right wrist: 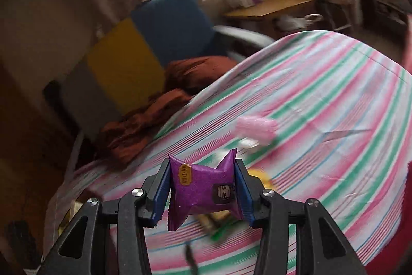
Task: Organize objects
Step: 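Carry both items over the gold tray and open both tools to release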
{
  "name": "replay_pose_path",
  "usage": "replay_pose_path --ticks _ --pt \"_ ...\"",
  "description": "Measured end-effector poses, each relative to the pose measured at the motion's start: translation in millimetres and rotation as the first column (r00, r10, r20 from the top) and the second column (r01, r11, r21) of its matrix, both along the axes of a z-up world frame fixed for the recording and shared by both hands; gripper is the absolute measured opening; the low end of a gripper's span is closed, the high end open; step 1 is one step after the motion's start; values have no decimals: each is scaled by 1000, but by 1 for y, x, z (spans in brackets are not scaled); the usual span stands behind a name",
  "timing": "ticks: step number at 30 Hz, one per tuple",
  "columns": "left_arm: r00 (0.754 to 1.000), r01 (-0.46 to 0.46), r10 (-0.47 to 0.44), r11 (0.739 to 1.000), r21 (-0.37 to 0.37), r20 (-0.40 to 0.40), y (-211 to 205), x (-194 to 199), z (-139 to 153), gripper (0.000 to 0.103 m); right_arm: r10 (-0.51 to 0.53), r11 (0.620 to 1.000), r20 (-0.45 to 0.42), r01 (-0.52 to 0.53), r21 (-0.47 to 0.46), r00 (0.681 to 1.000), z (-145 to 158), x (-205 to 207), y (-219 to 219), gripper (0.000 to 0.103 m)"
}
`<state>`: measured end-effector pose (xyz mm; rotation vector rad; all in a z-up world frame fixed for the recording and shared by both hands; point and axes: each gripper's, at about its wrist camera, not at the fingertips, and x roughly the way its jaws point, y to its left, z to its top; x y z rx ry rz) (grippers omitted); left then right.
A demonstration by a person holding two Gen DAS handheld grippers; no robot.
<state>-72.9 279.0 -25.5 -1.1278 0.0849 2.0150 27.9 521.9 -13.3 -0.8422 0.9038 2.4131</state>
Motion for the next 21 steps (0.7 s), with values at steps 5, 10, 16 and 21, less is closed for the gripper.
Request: replay_pose_path --ticks 5,10,16,21 --pt "992 -127 127 992 22 -16 -58 -12 15 52 193 980 -12 -193 -44 981 5 -36 -66 47" --pt "965 -259 259 966 28 -36 -116 -32 25 53 369 926 -10 -368 -82 929 6 -85 -134 48" --pt "928 -369 369 929 9 -40 -176 -62 20 53 478 872 19 -472 -127 878 -1 -133 -197 62" --pt "890 -452 453 892 26 -48 -215 -74 16 56 510 860 66 -505 -76 858 -2 -133 -225 63"
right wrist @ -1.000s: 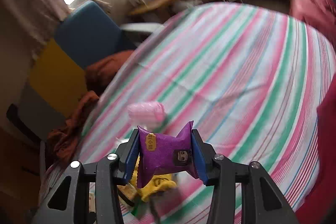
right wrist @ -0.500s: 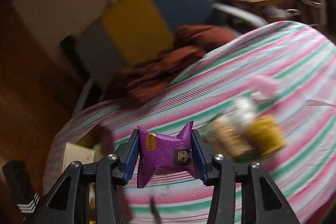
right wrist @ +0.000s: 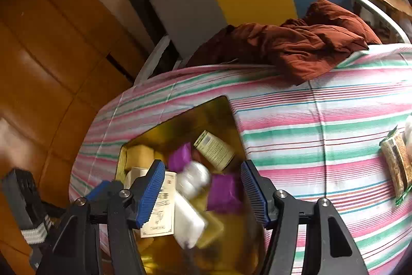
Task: Organize objects
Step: 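Carry both items over the gold tray and open both tools to release, then withdraw both open tools from the tray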
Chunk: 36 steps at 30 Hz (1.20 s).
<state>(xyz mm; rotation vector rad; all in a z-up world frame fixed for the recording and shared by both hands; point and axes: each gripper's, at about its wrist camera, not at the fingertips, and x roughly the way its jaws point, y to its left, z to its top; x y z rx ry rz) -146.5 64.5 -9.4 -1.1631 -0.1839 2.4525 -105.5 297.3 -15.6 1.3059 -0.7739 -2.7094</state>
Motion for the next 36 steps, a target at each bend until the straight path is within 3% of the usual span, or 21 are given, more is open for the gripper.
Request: replay_pose_path --ticks 10,18,24,36 --pt "996 -78 78 997 -24 -33 -33 26 -3 76 58 979 28 -62 194 998 -4 35 -38 70" --pt "984 -106 93 991 -78 -154 -40 60 13 84 81 946 8 -80 315 997 -4 58 -63 72" --pt "972 -96 68 989 -115 -225 -39 83 23 88 81 934 3 -78 349 997 -5 69 -69 72" --pt "972 -55 23 990 -132 -232 -32 100 22 89 38 929 4 -36 368 999 -7 85 -54 72"
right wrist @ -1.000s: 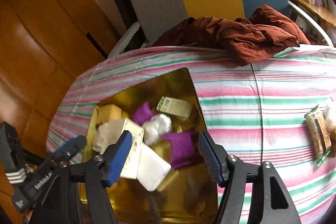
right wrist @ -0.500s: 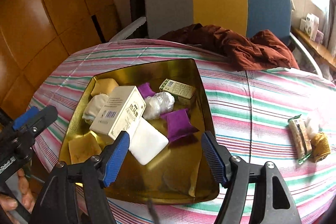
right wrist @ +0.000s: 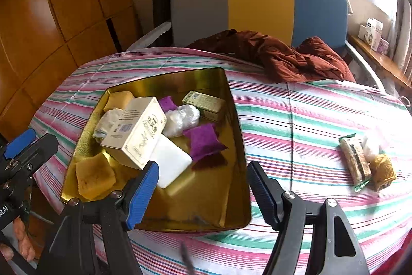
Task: Organize objects
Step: 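Withdraw both open tools from the tray, then move both open tools toward the cracker packet and yellow knit glove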
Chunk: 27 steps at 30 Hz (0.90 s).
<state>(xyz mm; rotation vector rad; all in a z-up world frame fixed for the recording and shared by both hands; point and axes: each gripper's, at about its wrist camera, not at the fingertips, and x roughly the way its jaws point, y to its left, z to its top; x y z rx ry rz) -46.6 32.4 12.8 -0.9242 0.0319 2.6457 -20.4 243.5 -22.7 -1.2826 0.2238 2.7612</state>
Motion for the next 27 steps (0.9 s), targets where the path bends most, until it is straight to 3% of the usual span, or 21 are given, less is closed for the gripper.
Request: replay_pose_path --ticks 9,12,17,27 --pt "999 50 -50 998 -22 14 16 7 -4 89 -72 997 13 72 4 997 -4 4 35 72" --pt "998 68 -67 997 -31 21 21 8 -5 90 -111 994 14 111 1 994 -4 7 52 79" --pt "995 99 -98 994 -47 29 34 13 -9 90 -165 986 12 165 8 986 -3 13 82 80" --pt "986 169 -167 981 -98 19 61 23 -9 90 -289 954 10 288 84 957 6 19 164 80"
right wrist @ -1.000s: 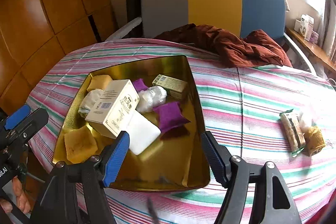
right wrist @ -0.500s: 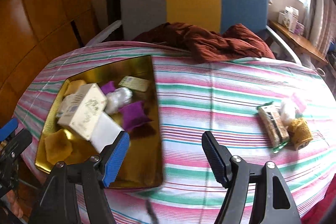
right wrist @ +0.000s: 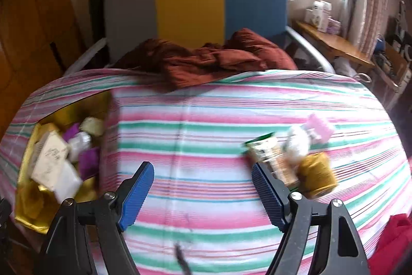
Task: Organize objects
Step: 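Move both open tools toward the cracker packet and yellow knit glove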
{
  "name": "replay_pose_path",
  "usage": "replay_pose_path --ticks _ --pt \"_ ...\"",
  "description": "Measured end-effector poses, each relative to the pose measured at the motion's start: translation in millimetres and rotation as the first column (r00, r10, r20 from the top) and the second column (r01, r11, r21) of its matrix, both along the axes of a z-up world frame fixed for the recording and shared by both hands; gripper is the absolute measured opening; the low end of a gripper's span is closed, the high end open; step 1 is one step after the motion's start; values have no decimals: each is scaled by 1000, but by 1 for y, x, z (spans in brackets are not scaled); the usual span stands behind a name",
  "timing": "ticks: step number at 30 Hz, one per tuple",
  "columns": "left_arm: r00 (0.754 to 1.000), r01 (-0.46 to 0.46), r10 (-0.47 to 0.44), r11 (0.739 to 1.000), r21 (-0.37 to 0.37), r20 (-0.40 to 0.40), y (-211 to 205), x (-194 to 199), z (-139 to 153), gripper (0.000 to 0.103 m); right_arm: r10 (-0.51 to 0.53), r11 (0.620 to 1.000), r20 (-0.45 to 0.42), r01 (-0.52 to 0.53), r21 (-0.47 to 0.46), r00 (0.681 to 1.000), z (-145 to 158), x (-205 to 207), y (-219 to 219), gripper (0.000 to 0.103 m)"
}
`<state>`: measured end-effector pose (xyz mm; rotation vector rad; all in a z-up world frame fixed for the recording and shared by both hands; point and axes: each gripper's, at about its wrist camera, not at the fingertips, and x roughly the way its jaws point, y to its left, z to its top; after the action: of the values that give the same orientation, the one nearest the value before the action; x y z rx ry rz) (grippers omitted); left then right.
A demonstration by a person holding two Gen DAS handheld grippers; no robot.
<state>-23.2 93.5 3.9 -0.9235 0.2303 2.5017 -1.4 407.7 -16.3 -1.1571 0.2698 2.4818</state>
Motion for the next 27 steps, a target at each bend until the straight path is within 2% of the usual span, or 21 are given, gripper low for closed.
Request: replay_pose_path --ticks 8,11,14,27 --pt "998 63 -64 998 -31 -6 25 7 0 90 -151 988 -12 152 8 988 -6 8 78 80" --pt "996 92 -92 995 -45 -6 38 9 0 90 -228 972 -25 226 -65 973 -17 17 104 80" --pt "993 116 -116 992 -56 -4 51 9 0 90 -294 941 -8 288 -181 956 -27 25 125 80" --pt "966 260 -259 960 -103 18 124 15 -8 90 -399 866 -18 370 -336 917 -33 50 157 81"
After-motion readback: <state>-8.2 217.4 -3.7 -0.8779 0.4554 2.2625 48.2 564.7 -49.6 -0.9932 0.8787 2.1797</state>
